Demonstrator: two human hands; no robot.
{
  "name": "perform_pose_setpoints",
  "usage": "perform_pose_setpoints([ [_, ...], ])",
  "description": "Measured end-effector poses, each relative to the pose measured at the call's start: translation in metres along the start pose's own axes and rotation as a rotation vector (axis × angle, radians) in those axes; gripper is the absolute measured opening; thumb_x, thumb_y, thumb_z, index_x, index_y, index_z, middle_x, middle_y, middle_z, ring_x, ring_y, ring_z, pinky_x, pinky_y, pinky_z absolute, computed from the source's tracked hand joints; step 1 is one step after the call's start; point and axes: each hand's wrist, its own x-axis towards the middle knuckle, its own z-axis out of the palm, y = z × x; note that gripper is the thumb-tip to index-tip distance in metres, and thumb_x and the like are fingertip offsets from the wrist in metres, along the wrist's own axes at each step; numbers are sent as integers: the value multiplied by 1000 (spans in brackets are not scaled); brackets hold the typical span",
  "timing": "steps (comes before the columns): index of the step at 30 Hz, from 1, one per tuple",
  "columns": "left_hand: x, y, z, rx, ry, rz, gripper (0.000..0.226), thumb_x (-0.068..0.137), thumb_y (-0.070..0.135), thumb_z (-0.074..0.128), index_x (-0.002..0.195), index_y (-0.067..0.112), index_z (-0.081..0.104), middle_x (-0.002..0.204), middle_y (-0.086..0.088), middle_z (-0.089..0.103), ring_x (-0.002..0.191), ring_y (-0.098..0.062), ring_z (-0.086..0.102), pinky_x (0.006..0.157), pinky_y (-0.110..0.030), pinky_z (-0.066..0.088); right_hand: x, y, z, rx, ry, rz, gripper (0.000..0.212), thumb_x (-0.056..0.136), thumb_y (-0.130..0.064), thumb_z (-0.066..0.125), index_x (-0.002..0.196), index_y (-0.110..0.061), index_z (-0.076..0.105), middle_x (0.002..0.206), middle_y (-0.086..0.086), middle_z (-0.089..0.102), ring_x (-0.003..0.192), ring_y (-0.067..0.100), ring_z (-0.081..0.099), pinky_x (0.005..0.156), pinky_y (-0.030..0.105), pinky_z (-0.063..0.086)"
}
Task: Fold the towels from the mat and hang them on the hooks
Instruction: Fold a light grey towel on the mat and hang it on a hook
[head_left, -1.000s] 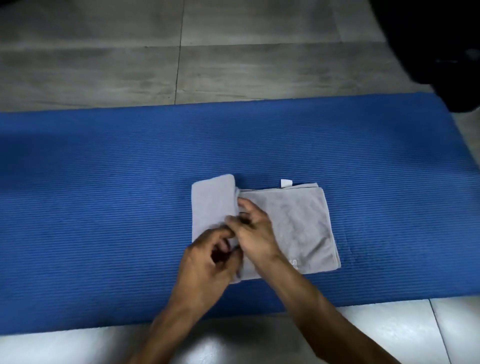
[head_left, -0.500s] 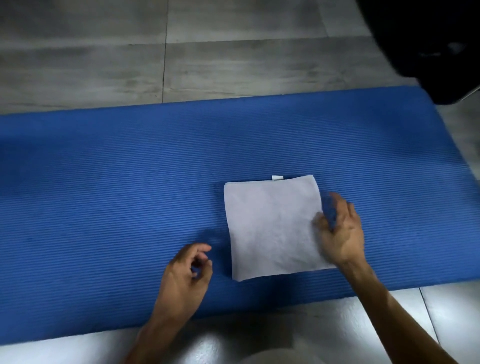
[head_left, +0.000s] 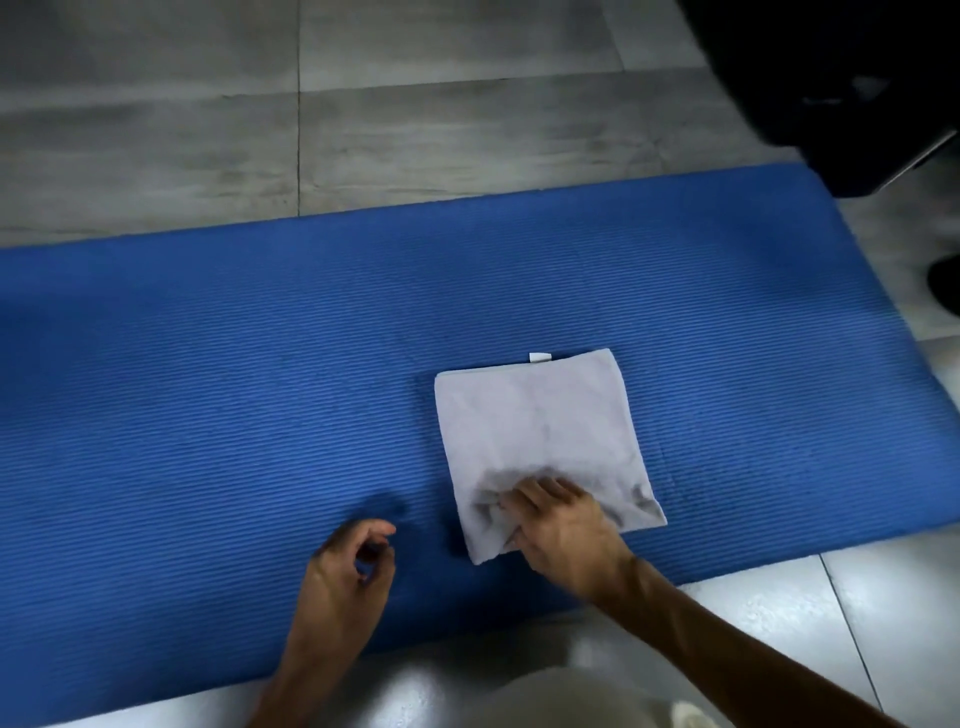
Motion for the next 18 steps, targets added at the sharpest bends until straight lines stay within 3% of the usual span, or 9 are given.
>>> perform_pose_setpoints([
  [2, 8, 10, -7, -8, 11, 14, 15, 77, 9, 63, 88, 17, 69, 79, 24, 65, 76, 4, 61, 61, -3, 42, 10, 6, -16, 65, -34, 11, 34, 63, -22, 74, 96, -20, 69, 89, -3, 67, 75, 16, 64, 73, 29, 56],
  [7, 20, 37, -18, -30, -36, 37, 26, 72, 37, 45, 87, 28, 65, 77, 19, 66, 71, 1, 61, 65, -18, 49, 2, -2, -36, 73, -309, 21, 60, 65, -40, 64, 122, -23, 60, 127, 1, 60, 113, 24, 60, 88, 36, 54],
  [10, 23, 43, -16, 22, -77, 50, 35, 72, 40, 42, 88, 24, 68, 81, 14, 67, 71, -4, 62, 67, -21, 49, -9, -20, -21, 83, -320, 72, 65, 70, -59, 49, 123, -22, 61, 122, 0, 61, 110, 23, 59, 86, 34, 54],
  [12, 24, 41, -14, 16, -85, 54, 33, 71, 39, 42, 87, 25, 68, 80, 15, 66, 70, -3, 62, 67, -22, 49, -13, -33, -7, 53, -293, 110, 66, 67, -60, 55, 120, -21, 61, 118, 1, 61, 109, 25, 55, 86, 39, 53],
  [14, 22, 34, -10, 10, -90, 55, 32, 71, 38, 43, 87, 25, 67, 79, 14, 66, 69, -4, 62, 67, -25, 51, -15, -38, 7, 22, -194, 121, 61, 62, -48, 68, 115, -19, 61, 115, 3, 61, 107, 26, 53, 88, 41, 50],
  [16, 20, 26, -5, 17, -97, 45, 30, 70, 37, 43, 88, 28, 66, 79, 14, 65, 68, -4, 62, 67, -27, 51, -15, -34, 17, 11, -40, 115, 41, 69, -32, 67, 107, -17, 64, 108, 2, 63, 100, 26, 58, 89, 38, 45],
  [18, 18, 21, -1, 16, -94, 47, 27, 70, 36, 45, 90, 32, 62, 78, 14, 65, 67, -2, 60, 67, -25, 50, -10, -27, 18, 19, 13, 83, 29, 73, -25, 61, 100, -17, 66, 103, 1, 64, 94, 25, 59, 88, 35, 42],
])
